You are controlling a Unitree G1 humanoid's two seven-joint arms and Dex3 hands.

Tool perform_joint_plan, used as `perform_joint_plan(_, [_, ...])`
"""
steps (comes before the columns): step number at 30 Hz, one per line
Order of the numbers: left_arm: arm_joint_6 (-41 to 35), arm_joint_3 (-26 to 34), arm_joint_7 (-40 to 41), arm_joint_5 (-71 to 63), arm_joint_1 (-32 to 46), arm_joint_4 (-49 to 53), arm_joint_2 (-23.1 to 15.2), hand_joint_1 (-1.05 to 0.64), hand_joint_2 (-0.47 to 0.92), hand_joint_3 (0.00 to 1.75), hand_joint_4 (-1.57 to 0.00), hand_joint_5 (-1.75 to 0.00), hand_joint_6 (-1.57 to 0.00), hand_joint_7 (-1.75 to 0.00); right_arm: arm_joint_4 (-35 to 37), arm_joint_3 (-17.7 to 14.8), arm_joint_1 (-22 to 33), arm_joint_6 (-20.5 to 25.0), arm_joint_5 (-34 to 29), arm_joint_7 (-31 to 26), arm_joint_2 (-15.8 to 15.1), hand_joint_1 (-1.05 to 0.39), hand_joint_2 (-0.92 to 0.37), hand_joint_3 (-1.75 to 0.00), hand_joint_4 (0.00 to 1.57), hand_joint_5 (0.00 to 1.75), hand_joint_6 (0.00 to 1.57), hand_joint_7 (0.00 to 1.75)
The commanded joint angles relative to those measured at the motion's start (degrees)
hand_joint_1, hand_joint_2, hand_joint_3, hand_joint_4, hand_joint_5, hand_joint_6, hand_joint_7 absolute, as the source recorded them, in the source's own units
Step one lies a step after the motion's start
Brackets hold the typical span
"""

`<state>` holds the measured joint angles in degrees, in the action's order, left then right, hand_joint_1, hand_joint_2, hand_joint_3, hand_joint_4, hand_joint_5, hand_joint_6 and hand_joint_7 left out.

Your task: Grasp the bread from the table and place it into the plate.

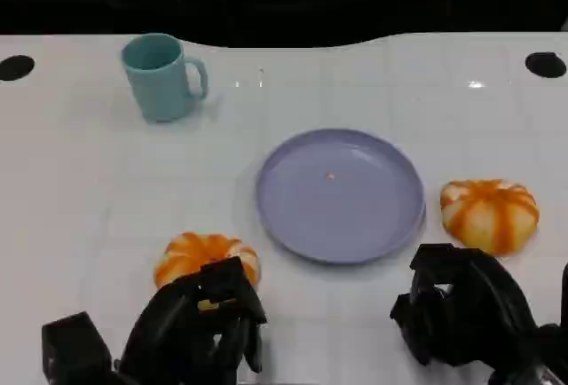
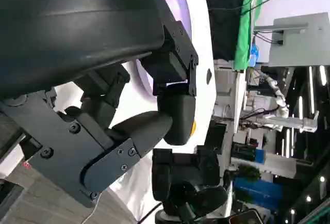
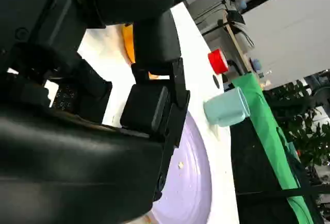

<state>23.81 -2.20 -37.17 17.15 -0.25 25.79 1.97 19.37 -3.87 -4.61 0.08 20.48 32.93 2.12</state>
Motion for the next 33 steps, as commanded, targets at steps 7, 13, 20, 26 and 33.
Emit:
perform_joint_plan(7, [-0.04, 0.4, -0.51, 0.11, 0.76, -0.62, -0.95, -0.65, 0.49, 1.2, -0.93, -1.75, -0.82, -1.42, -2.03, 0.07, 0.74, 2.22, 0.61, -0.21, -0.87, -1.05, -0.05, -1.42, 1.46, 1.47, 1.56, 1.01])
perform_joint_plan(13, [-0.58, 0.33, -0.81, 0.44, 0.87, -0.93, -1.01, -0.65, 0.53, 1.12, -0.92, -1.75, -0.83, -1.39, -2.29, 0.1, 0.74, 2.24, 0.37, -0.4, -0.78, -1.05, -0.06, -1.43, 1.47, 1.47, 1.57, 1.01])
perform_joint_plan(20, [0.01, 0.3, -0.64, 0.1, 1.0, -1.07, -0.92, -0.66, 0.51, 1.14, -0.92, -1.75, -0.83, -1.4, -2.32, 0.22, 0.83, 1.92, 0.1, -0.5, -0.8, -1.05, -0.06, -1.43, 1.46, 1.46, 1.57, 1.01])
perform_joint_plan(26, [-0.22, 0.32, -0.83, 0.43, 1.06, -1.59, -0.9, -0.64, 0.51, 1.16, -0.92, -1.75, -0.83, -1.41, -2.09, 0.08, 0.7, 2.28, 0.66, -0.09, -0.74, -1.05, -0.05, -1.44, 1.47, 1.46, 1.57, 1.0])
perform_joint_plan(33, [3.19, -0.01, -0.8, -2.21, 1.03, -4.04, -2.92, -0.63, 0.63, 0.86, -0.8, -1.67, -0.72, -1.06, -3.08, 0.33, 1.35, 2.58, 0.47, -0.54, -0.7, -1.05, -0.05, -1.44, 1.48, 1.46, 1.57, 0.99])
